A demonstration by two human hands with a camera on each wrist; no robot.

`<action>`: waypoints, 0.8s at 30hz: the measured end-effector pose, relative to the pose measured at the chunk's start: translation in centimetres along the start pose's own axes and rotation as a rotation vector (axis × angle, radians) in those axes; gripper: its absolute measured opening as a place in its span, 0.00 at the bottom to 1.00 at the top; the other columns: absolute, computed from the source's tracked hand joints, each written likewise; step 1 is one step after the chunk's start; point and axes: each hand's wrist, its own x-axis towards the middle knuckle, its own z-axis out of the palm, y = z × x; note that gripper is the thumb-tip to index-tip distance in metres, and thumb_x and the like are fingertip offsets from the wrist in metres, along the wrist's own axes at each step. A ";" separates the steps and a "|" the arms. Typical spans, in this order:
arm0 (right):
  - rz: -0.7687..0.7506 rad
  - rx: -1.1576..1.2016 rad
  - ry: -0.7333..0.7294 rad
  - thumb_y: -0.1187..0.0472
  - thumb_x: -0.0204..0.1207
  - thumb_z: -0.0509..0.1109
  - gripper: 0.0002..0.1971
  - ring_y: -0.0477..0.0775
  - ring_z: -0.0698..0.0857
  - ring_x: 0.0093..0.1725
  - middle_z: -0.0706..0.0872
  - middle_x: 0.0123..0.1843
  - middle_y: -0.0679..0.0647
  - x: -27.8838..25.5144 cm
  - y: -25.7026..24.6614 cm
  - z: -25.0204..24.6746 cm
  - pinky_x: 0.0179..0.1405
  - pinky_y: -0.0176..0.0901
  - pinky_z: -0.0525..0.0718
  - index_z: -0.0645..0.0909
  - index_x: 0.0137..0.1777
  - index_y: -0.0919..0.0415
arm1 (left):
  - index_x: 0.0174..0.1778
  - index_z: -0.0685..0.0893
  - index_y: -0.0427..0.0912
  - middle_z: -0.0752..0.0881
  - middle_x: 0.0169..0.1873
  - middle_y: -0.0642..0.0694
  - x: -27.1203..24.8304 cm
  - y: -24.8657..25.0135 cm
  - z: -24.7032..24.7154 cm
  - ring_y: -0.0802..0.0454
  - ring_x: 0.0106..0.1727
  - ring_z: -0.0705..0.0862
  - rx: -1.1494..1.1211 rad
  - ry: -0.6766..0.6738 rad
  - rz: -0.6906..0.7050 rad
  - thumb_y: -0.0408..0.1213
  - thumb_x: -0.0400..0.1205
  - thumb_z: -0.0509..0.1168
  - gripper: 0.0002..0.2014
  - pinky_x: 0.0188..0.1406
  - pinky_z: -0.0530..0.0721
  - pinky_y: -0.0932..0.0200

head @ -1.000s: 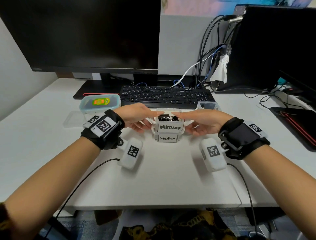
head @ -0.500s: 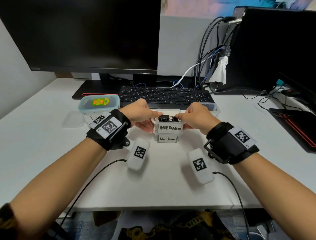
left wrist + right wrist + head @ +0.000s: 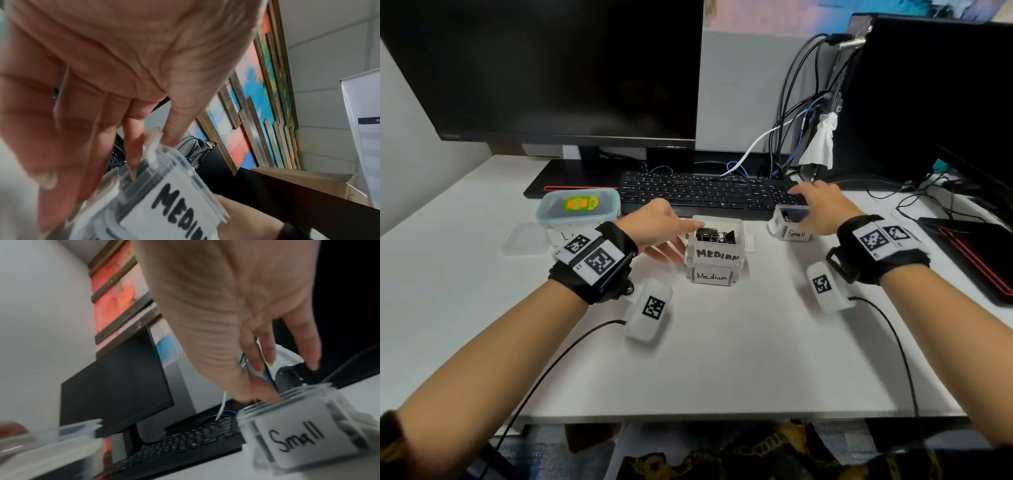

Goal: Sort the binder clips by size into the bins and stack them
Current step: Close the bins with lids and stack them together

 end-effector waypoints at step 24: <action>-0.367 0.494 0.042 0.46 0.62 0.84 0.28 0.35 0.83 0.42 0.88 0.51 0.42 -5.0 -6.6 -2.4 0.42 0.30 0.80 0.82 0.61 0.50 | 0.55 0.78 0.45 0.82 0.40 0.45 -0.5 -1.6 0.2 0.55 0.31 0.84 -0.178 0.078 0.073 0.30 0.83 0.63 0.08 0.27 0.85 0.62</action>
